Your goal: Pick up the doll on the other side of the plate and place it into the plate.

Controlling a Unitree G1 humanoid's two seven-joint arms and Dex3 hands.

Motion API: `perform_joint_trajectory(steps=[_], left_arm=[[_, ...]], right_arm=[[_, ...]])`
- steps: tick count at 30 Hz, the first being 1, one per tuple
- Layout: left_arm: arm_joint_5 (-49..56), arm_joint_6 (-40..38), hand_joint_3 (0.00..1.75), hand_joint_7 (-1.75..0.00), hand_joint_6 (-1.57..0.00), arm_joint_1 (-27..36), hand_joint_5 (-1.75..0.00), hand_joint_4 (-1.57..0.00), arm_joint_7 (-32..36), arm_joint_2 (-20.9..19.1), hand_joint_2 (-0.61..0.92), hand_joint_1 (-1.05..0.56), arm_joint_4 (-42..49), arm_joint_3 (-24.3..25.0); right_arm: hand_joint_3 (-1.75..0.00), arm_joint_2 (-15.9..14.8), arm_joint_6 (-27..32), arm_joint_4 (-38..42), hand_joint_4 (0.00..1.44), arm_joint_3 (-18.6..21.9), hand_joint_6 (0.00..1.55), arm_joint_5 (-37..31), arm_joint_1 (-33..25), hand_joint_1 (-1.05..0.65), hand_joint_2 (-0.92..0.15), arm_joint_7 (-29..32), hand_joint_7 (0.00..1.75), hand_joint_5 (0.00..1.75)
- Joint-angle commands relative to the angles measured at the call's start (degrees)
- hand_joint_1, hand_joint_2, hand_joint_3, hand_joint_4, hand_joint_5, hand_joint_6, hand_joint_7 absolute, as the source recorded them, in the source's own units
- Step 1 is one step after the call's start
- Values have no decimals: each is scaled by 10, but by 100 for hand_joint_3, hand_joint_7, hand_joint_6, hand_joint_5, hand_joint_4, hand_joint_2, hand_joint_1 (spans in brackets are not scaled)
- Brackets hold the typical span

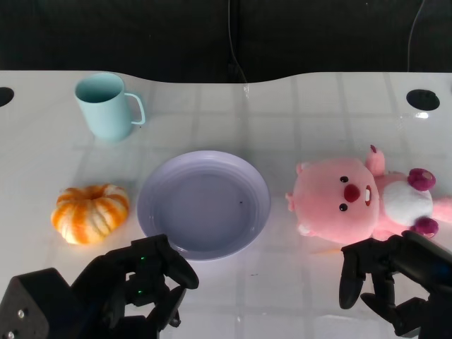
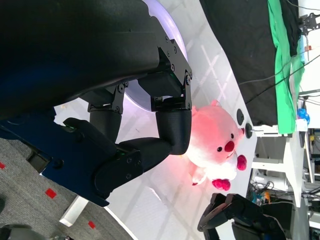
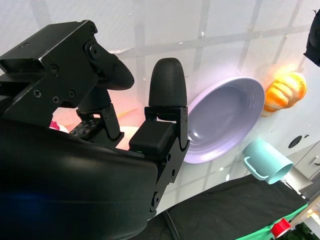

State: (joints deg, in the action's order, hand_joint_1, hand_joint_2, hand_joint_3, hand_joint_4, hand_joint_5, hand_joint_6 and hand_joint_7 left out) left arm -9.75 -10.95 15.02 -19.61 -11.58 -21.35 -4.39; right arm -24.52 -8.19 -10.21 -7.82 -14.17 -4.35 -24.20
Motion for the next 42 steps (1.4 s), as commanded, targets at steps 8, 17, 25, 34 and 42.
perform_joint_trajectory(steps=[8,17,25,34,42], left_arm=[[-5,3,100,-136,-68,10,-175,-61,-6,-7,61,-33,-12,4],[-10,4,100,-137,-68,9,-175,-63,-8,-7,62,-30,-9,6],[-5,4,102,-136,-69,6,-175,-60,-6,-8,61,-31,-5,7],[1,2,100,-136,-69,4,-174,-61,-3,-10,62,-33,-6,8],[-3,2,97,-135,-70,1,-174,-62,-4,-10,63,-34,1,10]], right_arm=[[-116,-9,-1,-8,82,2,84,2,-7,7,-45,-1,117,160],[-112,-12,4,-12,81,-1,84,-11,-8,8,-47,-2,115,160],[-110,-10,-1,-4,81,-1,84,-7,-2,8,-48,-3,115,160],[-114,-2,-7,3,81,6,84,6,-1,6,-46,0,114,158],[-103,39,50,-32,69,25,69,32,-15,11,-49,38,101,132]])
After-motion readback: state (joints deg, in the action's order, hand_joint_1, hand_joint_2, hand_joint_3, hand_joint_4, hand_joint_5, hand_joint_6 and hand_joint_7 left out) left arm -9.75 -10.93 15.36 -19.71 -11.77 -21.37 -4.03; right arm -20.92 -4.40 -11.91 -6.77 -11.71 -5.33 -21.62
